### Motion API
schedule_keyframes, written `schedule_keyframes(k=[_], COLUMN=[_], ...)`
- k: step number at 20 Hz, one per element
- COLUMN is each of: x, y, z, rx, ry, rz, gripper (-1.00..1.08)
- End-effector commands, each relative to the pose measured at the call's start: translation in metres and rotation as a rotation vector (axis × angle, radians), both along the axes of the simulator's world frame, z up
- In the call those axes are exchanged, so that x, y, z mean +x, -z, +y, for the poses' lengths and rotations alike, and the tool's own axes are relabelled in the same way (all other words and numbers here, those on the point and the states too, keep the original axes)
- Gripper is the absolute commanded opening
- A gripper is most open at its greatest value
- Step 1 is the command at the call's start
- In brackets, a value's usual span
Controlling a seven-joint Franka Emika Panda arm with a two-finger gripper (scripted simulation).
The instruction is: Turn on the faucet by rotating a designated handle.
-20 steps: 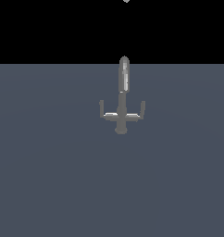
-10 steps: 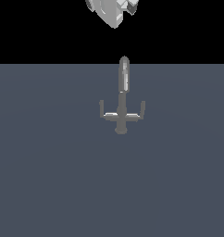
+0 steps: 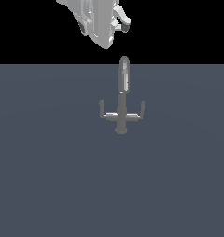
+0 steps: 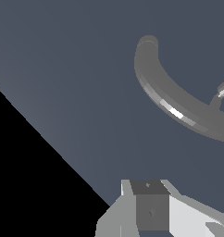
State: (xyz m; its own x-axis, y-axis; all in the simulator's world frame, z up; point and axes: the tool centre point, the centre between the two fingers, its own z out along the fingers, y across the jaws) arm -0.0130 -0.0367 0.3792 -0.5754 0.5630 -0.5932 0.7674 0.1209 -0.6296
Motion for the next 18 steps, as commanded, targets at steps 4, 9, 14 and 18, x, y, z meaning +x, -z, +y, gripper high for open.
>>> schedule_keyframes(k=[4,9,14,18], x=[0.019,0.036,0.051,0.062], y=[0.018,0.036,0.055,0.072], z=[0.007,0.013,0.020,0.026], rx=[-0.017,-0.031,-0.043,-0.053], ry=[-0.105,-0.192,-0.273,-0.333], rz=[0.149,0.285,0.422,0.532], gripper=[-1.00,-1.00,-1.00,-1.00])
